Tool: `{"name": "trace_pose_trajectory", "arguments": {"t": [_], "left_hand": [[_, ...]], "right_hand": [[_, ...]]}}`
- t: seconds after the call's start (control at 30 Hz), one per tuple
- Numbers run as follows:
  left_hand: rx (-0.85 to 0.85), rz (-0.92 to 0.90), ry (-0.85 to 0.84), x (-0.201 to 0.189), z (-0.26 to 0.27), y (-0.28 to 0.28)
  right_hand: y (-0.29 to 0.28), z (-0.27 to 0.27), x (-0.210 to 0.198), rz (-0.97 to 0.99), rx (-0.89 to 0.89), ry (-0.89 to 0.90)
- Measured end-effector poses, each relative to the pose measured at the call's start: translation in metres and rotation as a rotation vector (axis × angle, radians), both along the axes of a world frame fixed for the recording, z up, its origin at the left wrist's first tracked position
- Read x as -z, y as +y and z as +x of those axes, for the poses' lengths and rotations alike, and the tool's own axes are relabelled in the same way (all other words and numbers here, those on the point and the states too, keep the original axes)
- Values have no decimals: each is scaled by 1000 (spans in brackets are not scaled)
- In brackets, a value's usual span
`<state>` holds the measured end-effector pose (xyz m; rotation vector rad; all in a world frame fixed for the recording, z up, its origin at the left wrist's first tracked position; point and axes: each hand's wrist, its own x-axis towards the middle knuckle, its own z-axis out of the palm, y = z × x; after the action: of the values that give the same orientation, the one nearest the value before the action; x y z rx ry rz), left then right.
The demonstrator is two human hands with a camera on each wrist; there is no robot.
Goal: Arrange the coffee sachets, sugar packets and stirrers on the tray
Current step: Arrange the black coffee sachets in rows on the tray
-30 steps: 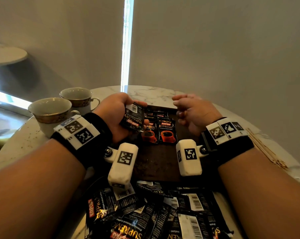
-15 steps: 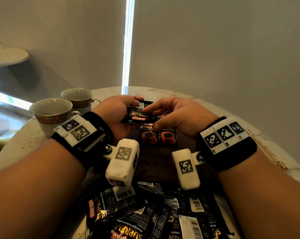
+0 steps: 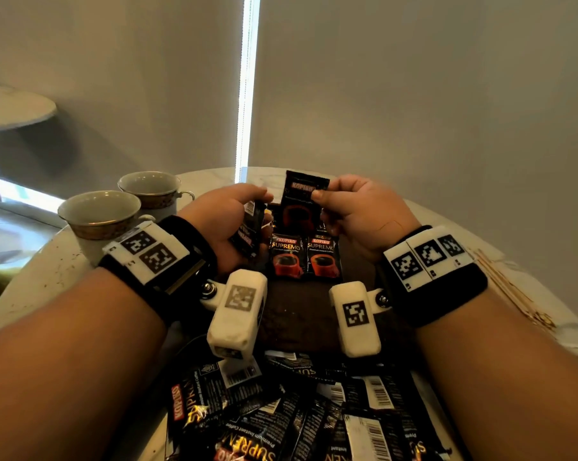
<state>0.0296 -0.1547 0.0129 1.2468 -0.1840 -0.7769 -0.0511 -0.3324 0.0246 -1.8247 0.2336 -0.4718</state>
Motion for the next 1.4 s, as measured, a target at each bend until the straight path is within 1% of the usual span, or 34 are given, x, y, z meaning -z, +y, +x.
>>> {"name": "trace_pose_trajectory", "arguments": {"t": [0.07,0.2,0.4,0.57,0.7,0.97,1.4], "left_hand": [[-18,21,-18,0,1,1],[-35,-20,-22,2,2,-1],[5,0,18,7,10,-1],[41,89,-29,10,12,-2],[81,155,-36,11,13,-3],[45,231,-80,13,15,-3],[39,261,-87,10,8,-2]], "right_hand": [[-4,2,4,63,21,45],[-4,2,11,169,36,162],[-1,1,15,283,47,299],[1,0,16,269,65,359],[5,-2,16,257,57,382],[8,-3,16,230,41,399],[10,-3,16,167,40,420]]}}
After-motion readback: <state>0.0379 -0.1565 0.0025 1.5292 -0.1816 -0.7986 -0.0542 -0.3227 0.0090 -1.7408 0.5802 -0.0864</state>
